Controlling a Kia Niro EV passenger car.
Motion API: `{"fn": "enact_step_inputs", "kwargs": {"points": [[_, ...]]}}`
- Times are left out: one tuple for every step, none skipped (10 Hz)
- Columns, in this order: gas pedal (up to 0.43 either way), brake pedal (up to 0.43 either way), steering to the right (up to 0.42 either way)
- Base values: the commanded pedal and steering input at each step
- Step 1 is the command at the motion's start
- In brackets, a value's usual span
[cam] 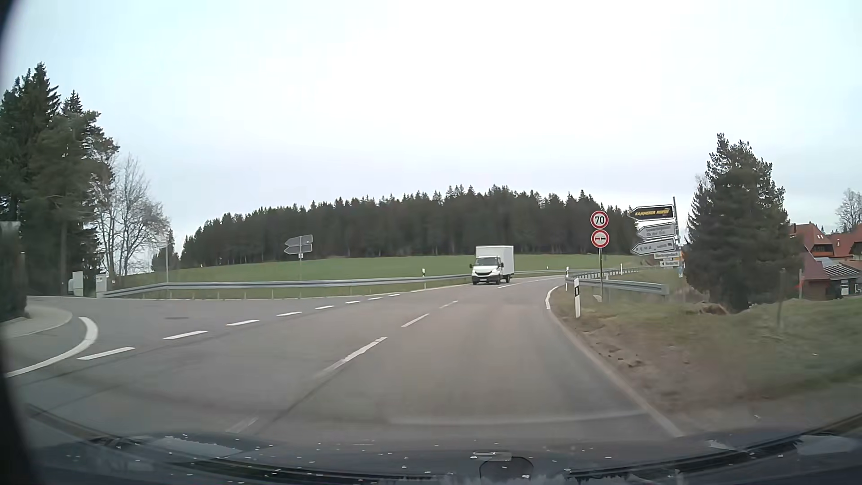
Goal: Follow the waypoints while adhering to traffic rules and regulations
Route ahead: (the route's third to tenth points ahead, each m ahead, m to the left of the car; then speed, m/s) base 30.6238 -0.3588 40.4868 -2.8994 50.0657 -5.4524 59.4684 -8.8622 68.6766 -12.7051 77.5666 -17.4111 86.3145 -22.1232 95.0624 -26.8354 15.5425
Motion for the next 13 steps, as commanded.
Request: {"fn": "enact_step_inputs", "kwargs": {"points": [[0.240,0.000,0.027],[0.248,0.000,0.027],[0.260,0.000,0.027],[0.268,0.000,0.028],[0.268,0.000,0.029],[0.268,0.000,0.029],[0.268,0.000,0.029],[0.268,0.000,0.029],[0.260,0.000,0.029],[0.228,0.000,0.029],[0.220,0.000,0.029],[0.169,0.000,0.030],[0.138,0.000,0.030]]}}
